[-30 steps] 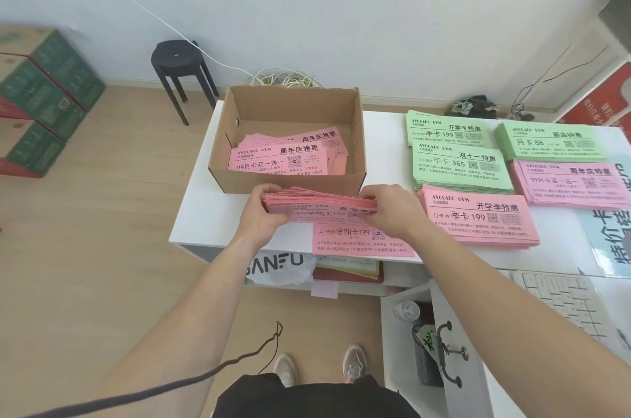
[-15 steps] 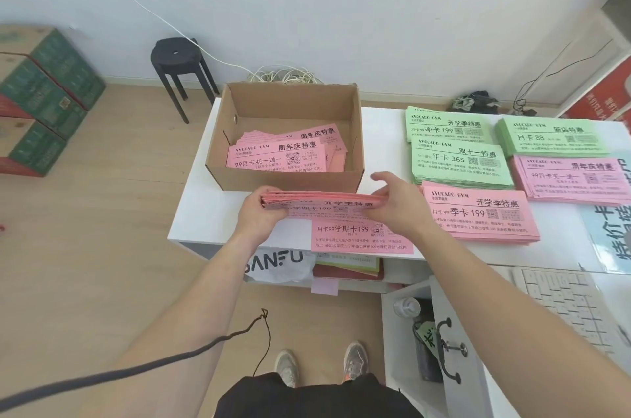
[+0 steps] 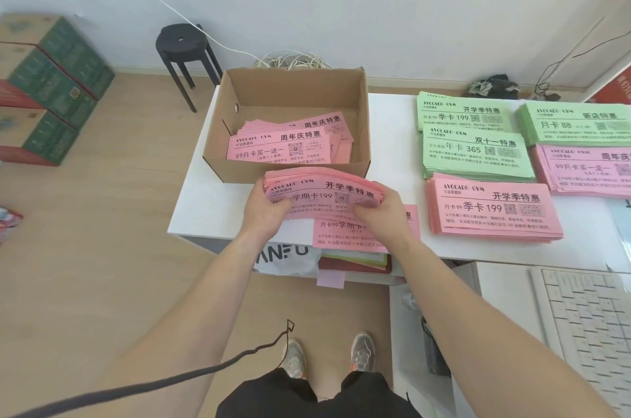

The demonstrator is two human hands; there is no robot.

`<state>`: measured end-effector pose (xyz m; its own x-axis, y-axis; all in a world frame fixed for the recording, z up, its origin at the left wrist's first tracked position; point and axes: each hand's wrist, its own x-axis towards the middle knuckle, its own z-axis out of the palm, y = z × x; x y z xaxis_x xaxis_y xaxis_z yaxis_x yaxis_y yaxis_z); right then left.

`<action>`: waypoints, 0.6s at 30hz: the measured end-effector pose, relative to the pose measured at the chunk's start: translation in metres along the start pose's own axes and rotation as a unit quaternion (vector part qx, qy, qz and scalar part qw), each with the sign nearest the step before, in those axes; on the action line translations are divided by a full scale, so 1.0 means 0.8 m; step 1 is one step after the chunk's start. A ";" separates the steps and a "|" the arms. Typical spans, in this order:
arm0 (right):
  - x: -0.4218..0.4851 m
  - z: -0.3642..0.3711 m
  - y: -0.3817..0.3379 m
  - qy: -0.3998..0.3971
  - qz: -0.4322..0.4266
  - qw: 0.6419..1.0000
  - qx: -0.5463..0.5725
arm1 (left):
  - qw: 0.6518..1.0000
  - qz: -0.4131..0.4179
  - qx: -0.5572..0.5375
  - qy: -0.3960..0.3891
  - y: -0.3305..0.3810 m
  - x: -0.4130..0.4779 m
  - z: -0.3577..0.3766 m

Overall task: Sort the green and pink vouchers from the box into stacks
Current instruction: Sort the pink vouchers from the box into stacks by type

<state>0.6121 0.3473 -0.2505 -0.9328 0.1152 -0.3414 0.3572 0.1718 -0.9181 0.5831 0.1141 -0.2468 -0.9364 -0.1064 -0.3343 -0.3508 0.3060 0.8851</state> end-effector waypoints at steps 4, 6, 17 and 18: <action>-0.005 -0.003 0.010 -0.014 -0.010 1.000 -0.020 | 1.000 -0.006 0.017 0.004 -0.011 -0.005 -0.004; -0.008 -0.004 0.013 -0.019 -0.016 0.998 -0.052 | 0.999 -0.007 0.041 0.007 -0.014 -0.007 -0.006; -0.013 0.012 0.022 0.041 -0.034 0.997 -0.055 | 0.990 0.006 0.131 0.049 -0.021 -0.020 -0.015; -0.014 0.013 0.023 0.045 -0.038 0.997 -0.046 | 0.991 0.004 0.123 0.050 -0.022 -0.020 -0.015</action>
<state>0.6290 0.3389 -0.2659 -0.9507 0.1856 -0.2482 0.2924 0.2712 -0.9170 0.6042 0.0991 -0.2528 -0.9397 -0.1927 -0.2827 -0.3421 0.5278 0.7774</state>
